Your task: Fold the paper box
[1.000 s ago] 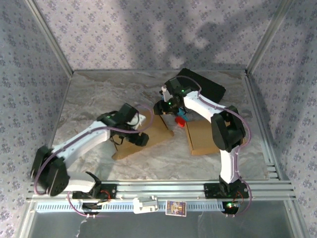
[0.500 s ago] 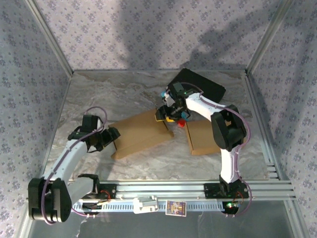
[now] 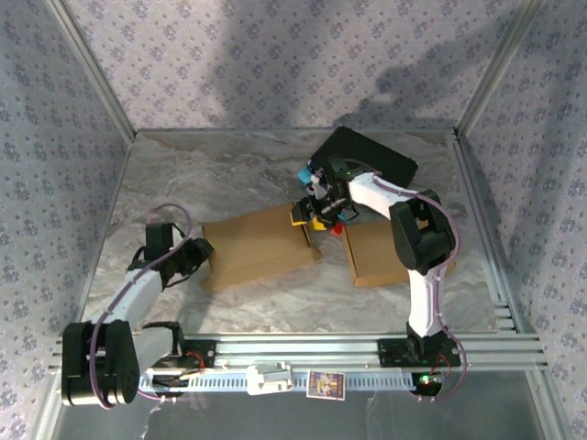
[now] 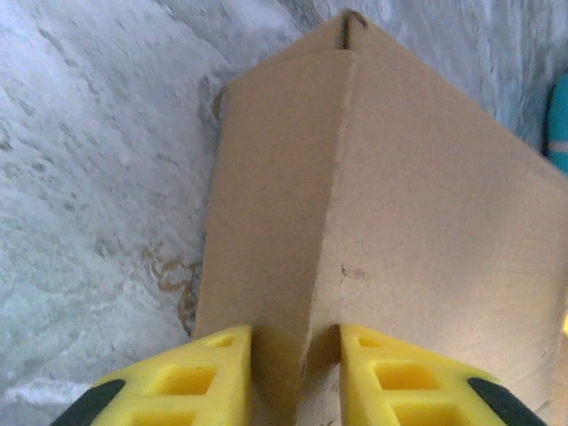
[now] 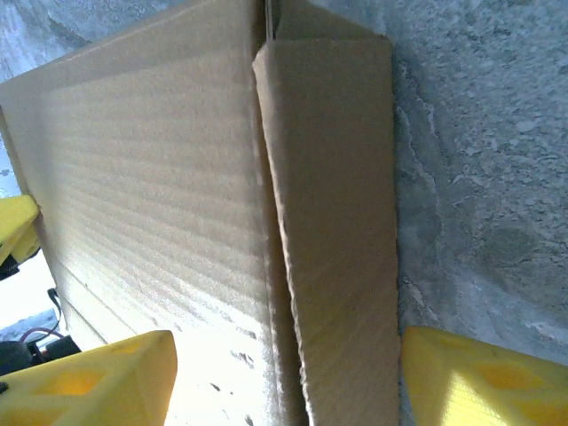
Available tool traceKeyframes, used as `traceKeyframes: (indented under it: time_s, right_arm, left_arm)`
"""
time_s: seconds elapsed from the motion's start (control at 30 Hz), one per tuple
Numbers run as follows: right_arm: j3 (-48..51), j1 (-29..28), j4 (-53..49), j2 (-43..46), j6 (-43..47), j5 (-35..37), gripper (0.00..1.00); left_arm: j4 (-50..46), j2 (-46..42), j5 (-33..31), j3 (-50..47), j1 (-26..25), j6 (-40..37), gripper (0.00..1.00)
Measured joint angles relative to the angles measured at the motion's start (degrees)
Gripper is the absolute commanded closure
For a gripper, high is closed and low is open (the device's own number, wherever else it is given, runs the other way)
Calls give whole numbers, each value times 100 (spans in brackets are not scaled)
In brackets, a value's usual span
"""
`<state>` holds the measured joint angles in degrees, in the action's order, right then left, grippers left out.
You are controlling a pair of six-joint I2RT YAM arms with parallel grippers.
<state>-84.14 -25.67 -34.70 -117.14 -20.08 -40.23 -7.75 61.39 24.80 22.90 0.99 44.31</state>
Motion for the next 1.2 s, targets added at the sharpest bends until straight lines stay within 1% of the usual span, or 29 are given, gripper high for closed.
traceKeyframes:
  time_s: [0.07,0.17,0.4,0.5,0.63,0.73,0.97,1.03,1.07,1.1,1.13,1.17,1.2]
  right_arm:
    - [2,22,42,-52,0,-103,29]
    - [2,42,131,-107,0,-192,28]
    - [2,42,424,-192,-4,-365,26]
    - [0,59,612,-234,-28,-442,26]
    - [0,146,935,-348,-144,-660,27]
    - [-90,179,1126,-501,-269,-953,29]
    - [-155,149,1725,-640,-859,-1272,41]
    - [-120,149,1976,-632,-1117,-1303,43]
    - [-92,149,2068,-621,-1252,-1318,44]
    - [-59,144,2149,-599,-1381,-1327,45]
    - [-20,136,2218,-564,-1510,-1335,46]
    - [28,129,2267,-516,-1641,-1342,47]
    - [72,127,2299,-452,-1818,-1368,48]
  left_arm:
    - [286,208,201,-13,166,11,79]
    - [651,540,527,-11,356,-50,89]
    - [1399,1585,1602,234,1069,-227,97]
    - [1421,1985,1899,481,1180,-393,98]
    - [1427,2179,2059,592,1220,-584,99]
    - [1429,2264,2168,623,1252,-691,99]
    - [1427,2354,2201,723,1327,-855,99]
    - [1340,2354,2149,787,1327,-914,92]
    - [1263,2347,2107,837,1327,-949,84]
    - [1169,2332,2048,883,1325,-970,74]
    - [1056,2297,1987,918,1314,-1038,66]
    - [855,2212,1864,975,1274,-1075,59]
    - [636,2072,1731,1038,1191,-1130,56]
